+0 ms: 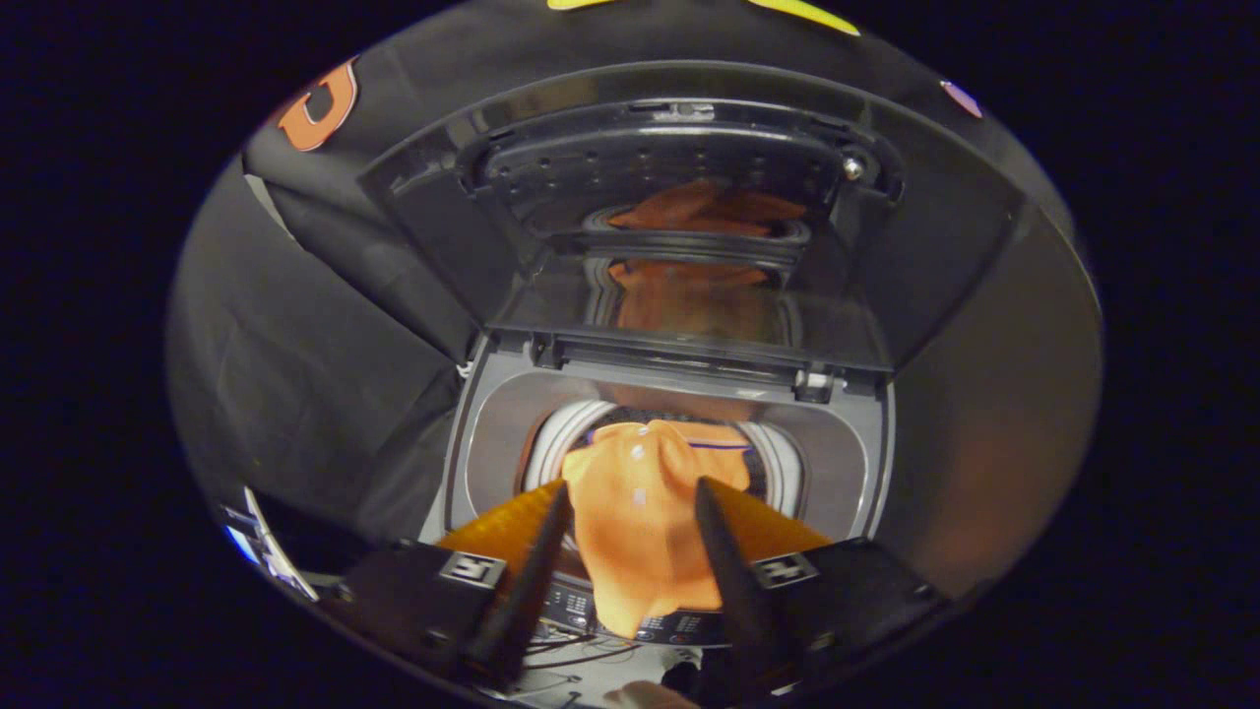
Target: Put the clothes into the washing machine and then close the washing machine lid.
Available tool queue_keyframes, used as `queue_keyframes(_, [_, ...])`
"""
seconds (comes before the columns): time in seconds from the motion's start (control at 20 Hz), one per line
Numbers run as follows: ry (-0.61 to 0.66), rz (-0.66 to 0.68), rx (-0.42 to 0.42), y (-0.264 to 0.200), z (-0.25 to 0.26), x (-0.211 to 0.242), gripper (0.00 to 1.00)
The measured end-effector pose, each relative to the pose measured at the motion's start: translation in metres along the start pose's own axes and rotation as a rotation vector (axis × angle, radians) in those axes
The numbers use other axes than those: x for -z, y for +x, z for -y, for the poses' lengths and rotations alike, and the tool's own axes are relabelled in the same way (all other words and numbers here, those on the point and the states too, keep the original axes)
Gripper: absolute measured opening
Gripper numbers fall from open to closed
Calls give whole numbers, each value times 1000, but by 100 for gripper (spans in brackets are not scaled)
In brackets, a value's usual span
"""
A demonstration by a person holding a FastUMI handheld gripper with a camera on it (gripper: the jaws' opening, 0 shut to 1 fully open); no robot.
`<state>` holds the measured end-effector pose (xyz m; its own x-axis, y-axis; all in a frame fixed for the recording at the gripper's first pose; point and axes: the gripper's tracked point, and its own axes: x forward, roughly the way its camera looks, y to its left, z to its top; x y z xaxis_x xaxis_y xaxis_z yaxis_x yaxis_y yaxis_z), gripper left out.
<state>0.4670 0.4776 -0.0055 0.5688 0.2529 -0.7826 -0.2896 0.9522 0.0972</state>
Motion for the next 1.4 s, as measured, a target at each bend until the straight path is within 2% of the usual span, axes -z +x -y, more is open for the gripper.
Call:
queue_keyframes(0.1, [-13,11,7,-3,-2,-1,94])
queue_keyframes(0.6, [10,33,26,-12,1,6,92])
queue_keyframes(0.85, [-30,73,19,-22,-1,1,92])
queue_keyframes(1.15, [-102,192,49,-53,-5,-27,92])
queue_keyframes(1.4, [-181,367,77,-92,-10,-68,92])
